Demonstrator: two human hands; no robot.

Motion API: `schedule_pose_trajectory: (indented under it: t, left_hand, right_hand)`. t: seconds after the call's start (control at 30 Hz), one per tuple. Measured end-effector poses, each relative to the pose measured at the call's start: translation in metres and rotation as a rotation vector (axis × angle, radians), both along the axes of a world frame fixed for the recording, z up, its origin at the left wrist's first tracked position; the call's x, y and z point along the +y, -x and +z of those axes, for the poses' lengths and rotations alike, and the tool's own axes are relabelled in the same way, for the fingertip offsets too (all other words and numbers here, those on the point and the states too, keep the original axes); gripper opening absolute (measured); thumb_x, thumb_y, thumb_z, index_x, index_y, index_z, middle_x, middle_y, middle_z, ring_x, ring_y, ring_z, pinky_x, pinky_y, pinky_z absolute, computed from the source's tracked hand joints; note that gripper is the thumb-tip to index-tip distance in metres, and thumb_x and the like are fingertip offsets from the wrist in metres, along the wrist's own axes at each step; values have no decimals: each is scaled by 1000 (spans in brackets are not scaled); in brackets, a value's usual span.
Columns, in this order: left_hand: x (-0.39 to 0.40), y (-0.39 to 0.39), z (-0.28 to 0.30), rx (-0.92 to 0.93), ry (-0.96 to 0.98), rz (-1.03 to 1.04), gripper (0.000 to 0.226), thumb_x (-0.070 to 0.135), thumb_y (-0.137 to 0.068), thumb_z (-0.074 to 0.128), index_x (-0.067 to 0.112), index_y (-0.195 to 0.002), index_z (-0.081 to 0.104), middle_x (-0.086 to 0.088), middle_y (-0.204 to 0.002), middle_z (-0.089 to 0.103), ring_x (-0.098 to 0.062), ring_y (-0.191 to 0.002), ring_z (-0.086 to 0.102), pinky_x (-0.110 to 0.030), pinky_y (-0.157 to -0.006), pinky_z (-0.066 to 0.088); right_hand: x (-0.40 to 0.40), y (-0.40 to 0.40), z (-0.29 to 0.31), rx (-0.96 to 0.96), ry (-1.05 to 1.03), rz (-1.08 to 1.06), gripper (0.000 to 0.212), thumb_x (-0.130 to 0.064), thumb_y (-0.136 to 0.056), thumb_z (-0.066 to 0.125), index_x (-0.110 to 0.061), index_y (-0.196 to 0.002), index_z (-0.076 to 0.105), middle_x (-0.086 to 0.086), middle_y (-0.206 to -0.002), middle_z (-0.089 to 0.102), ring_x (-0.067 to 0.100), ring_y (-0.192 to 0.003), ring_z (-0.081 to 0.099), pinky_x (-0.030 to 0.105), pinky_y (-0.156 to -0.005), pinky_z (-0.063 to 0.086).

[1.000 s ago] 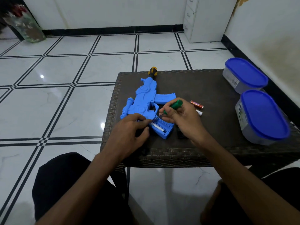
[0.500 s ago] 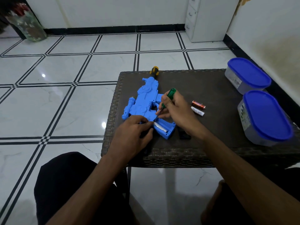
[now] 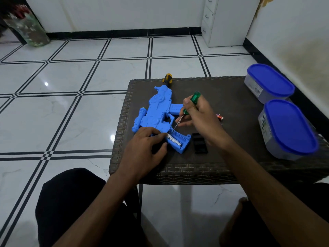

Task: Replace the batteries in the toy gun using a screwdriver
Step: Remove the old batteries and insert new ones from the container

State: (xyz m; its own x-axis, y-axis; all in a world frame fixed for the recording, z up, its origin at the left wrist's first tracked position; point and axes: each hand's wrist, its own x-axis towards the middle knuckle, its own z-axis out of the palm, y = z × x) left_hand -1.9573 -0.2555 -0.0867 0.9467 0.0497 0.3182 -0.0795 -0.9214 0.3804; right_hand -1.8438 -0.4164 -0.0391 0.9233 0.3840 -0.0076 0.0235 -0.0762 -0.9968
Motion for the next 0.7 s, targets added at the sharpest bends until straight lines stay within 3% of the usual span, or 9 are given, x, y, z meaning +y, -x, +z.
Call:
schedule_pose_trajectory:
  t: [0.13, 0.23, 0.37, 0.47, 0.6, 0.7]
  left_hand:
    - [-1, 0, 3, 26, 78, -16, 41, 39, -84, 54, 23, -119, 68, 12, -103, 59, -8, -103, 50, -14, -84, 33]
    - [2, -2, 2, 52, 159, -40, 39, 37, -83, 56, 27, -119, 67, 14, -103, 59, -6, -104, 49, -7, -85, 29]
    - [4, -4, 2, 62, 297, -63, 39, 39, -81, 55, 32, -116, 68, 17, -104, 59, -7, -105, 51, -19, -92, 39]
    - [6, -2, 3, 63, 372, -86, 39, 39, -79, 55, 33, -115, 68, 15, -104, 59, -9, -106, 53, -24, -91, 43]
    - [6, -2, 4, 73, 383, -85, 37, 33, -82, 59, 36, -118, 66, 16, -107, 58, -7, -107, 52, -19, -90, 41]
    - [5, -2, -1, 25, 315, -14, 42, 33, -85, 61, 33, -127, 62, 10, -118, 55, -8, -117, 45, -19, -99, 36]
  right_hand:
    - [-10, -2, 3, -83, 114, 12, 17, -25, -103, 44, -16, -91, 51, 0, -71, 65, 16, -66, 66, 34, -66, 55]
    - [-14, 1, 6, -212, 375, 72, 18, -30, -97, 47, -17, -85, 53, -1, -73, 68, 15, -68, 65, 44, -71, 55]
    - [-14, 14, 3, -347, 656, 251, 29, -30, -84, 70, -23, -77, 43, -1, -82, 67, 15, -75, 63, 40, -69, 51]
    - [-10, 22, -8, -394, 696, 320, 34, -30, -78, 79, -24, -82, 45, -8, -90, 66, 13, -81, 61, 36, -71, 51]
    - [-6, 25, -13, -412, 666, 241, 29, -24, -79, 78, -18, -87, 51, -7, -89, 65, 12, -77, 61, 36, -70, 53]
    - [-8, 25, -11, -426, 646, 210, 26, -23, -81, 76, -18, -88, 51, -8, -87, 65, 9, -77, 63, 32, -68, 53]
